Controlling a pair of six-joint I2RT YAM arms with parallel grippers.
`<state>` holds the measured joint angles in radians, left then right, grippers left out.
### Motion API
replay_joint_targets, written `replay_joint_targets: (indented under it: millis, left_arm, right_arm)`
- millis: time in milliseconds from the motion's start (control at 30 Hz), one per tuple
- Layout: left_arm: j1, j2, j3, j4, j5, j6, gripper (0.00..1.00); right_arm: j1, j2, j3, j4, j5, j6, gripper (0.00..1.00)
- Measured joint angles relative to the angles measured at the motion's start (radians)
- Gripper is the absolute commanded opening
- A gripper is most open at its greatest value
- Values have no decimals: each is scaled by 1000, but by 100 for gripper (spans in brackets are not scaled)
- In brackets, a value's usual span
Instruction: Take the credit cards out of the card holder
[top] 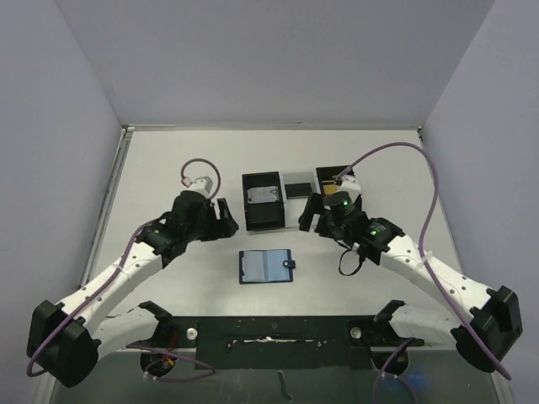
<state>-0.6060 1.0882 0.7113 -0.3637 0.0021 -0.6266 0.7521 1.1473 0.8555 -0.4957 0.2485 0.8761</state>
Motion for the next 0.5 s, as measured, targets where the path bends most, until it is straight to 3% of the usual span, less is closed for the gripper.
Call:
replay_joint_targets:
  millis: [67,167,367,500]
  left_arm:
    - [74,-44,56,-45,-47,5,72]
    - [141,-111,151,-120,-189,7,72]
    - [144,-225,320,-215,-416,47,73]
    - [144,-278,392,-221,-484,101,73]
  right_arm:
    - [-64,-63,11,-4,49,-73,100]
    - [-134,-150,51,1,137,-211,98]
    - [-162,-232,182,59,269,-464,97]
    - [-163,-236,242,92,302,-540,98]
